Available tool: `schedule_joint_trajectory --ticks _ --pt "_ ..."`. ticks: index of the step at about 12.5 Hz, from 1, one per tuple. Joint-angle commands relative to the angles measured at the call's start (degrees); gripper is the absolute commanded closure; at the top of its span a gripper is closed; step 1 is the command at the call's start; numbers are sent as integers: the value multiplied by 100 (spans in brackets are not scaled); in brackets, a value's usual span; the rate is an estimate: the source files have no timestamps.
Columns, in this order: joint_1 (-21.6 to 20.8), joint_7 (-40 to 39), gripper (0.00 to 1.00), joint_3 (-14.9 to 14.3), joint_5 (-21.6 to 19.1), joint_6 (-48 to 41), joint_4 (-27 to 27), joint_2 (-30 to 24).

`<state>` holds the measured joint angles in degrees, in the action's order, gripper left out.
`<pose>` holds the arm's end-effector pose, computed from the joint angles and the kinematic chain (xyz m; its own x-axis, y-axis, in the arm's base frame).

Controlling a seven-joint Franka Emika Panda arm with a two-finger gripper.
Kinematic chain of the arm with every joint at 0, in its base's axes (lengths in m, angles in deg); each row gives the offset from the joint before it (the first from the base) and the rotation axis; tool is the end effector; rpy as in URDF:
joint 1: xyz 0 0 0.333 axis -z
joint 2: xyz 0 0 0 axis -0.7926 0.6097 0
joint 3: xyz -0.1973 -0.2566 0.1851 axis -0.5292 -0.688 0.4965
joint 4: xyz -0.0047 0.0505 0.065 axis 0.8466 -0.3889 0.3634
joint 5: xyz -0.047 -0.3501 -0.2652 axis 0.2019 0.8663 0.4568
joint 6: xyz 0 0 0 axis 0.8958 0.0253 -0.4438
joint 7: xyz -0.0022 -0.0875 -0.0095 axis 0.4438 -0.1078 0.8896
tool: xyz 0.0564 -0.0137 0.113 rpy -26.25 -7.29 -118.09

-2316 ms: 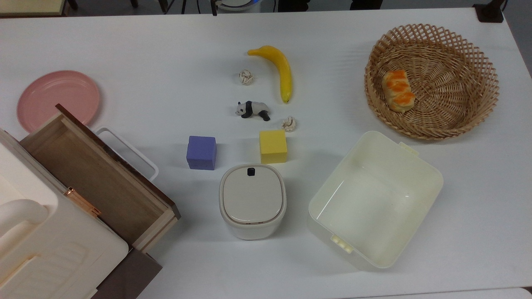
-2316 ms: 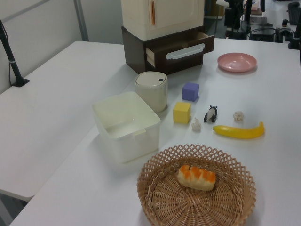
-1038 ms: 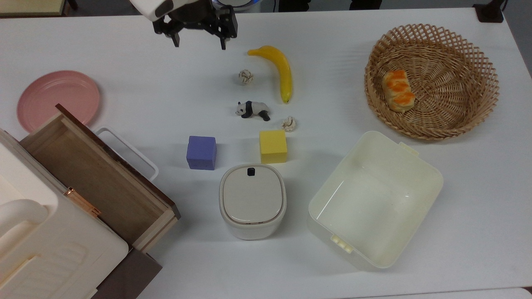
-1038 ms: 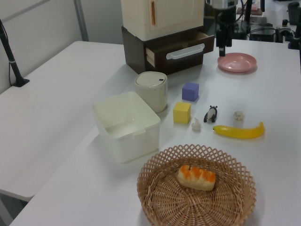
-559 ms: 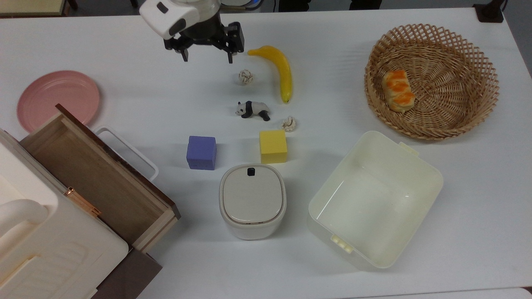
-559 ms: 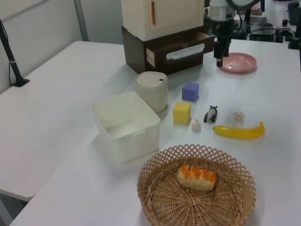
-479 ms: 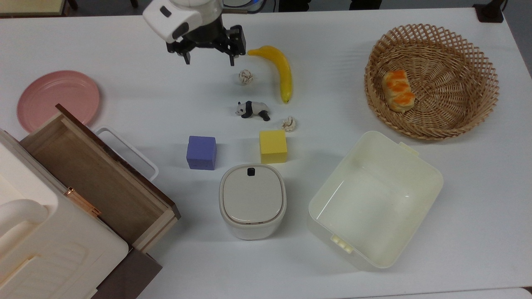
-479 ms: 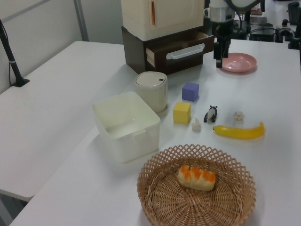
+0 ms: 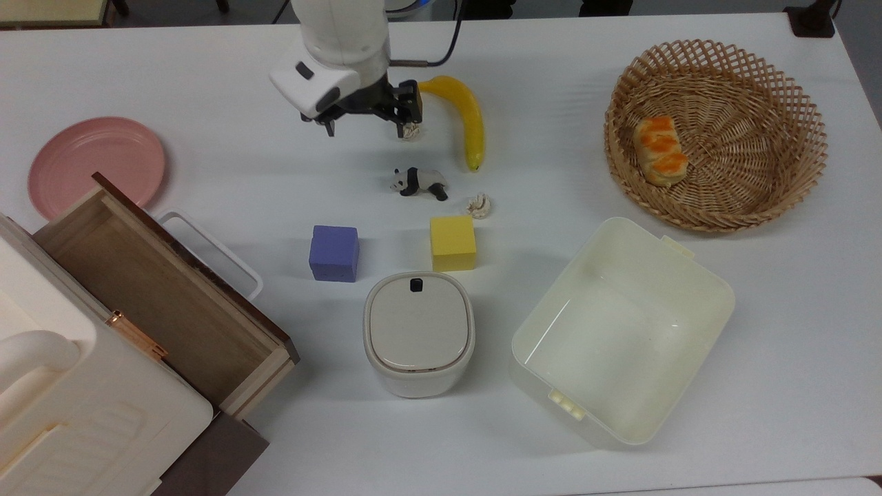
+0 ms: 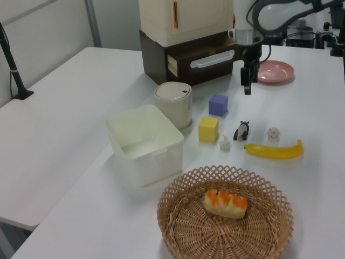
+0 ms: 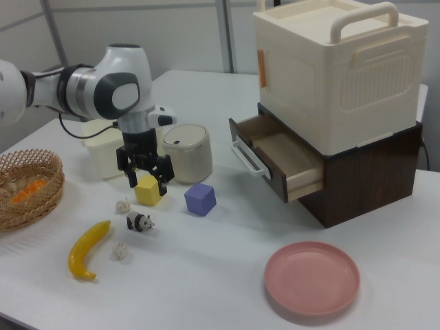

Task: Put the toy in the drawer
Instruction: 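Move the open gripper over the panda toy and lower it, then close the gripper on the panda toy and lift it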

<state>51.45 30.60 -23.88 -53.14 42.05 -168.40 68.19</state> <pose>0.6346 0.0186 0.4476 0.9934 0.0230 -0.1127 0.0247 -0.9996 0.0137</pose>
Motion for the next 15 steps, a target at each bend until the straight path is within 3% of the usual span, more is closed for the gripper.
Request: schedule_joint_trajectory --ticks 1,7,10,12,15 --pt "-227 -20 0 97 524 418 -364 83" --pt "-218 -1889 0 660 955 962 -409 566" --pt "-332 -3198 0 669 1008 1017 -391 680" --pt "-385 -3579 1 669 1244 1026 -374 795" --pt "-614 -3633 24 678 1439 1026 -391 1023"
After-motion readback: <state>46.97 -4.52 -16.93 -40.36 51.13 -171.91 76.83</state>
